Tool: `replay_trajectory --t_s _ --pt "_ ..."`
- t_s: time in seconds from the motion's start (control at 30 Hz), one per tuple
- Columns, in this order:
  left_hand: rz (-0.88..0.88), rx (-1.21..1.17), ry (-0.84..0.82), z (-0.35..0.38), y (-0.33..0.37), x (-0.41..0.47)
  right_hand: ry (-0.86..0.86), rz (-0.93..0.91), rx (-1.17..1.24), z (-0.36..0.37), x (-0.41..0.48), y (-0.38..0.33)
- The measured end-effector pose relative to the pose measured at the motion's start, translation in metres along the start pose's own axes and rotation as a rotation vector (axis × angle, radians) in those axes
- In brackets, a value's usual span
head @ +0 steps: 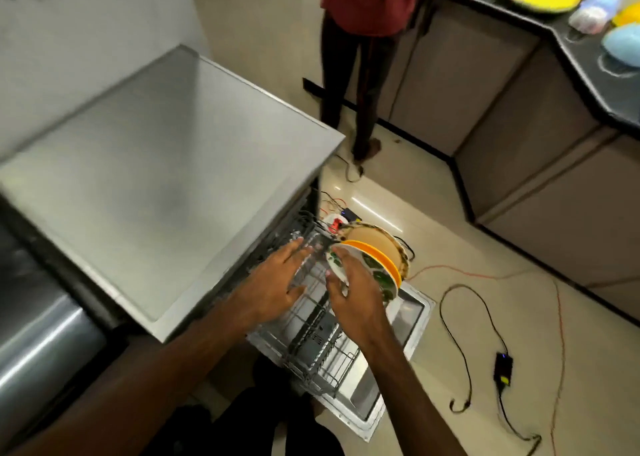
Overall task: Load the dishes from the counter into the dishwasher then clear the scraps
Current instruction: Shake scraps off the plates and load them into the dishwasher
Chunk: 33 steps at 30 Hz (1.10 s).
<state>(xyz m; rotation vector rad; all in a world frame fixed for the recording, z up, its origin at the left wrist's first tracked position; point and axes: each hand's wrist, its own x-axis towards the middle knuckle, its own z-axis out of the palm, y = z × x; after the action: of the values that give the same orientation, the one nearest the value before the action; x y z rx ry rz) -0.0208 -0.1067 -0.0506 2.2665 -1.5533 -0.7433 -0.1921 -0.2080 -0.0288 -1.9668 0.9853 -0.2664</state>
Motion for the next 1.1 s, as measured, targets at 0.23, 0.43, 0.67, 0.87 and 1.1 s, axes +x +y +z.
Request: replay_trajectory --t_s 0.23,0.43,0.67,0.87,1.1 --pt "-0.283 -0.119 0.323 -0.047 -0.058 -0.136 -0.307 -0.270 -0.048 0.070 -0.020 -0.095" --pt "-0.541 -0.157 0.600 -0.062 -0.102 -0.270 -0.538 -0.481 -0.087 0.159 -0.057 -0.174" --pt "-0.731 -0.230 0.881 -0.066 -0.129 -0.437 -0.716 -0.707 -0.096 0.270 -0.141 -0.259" --pt "-0.881 -0.275 1.056 -0.064 -0.150 -0.555 -0.825 -0.782 -0.041 0.339 -0.211 -0.305" --pt "-1.083 -0.269 1.257 -0.058 -0.177 -0.673 -1.005 -0.838 -0.059 0.406 -0.292 -0.354"
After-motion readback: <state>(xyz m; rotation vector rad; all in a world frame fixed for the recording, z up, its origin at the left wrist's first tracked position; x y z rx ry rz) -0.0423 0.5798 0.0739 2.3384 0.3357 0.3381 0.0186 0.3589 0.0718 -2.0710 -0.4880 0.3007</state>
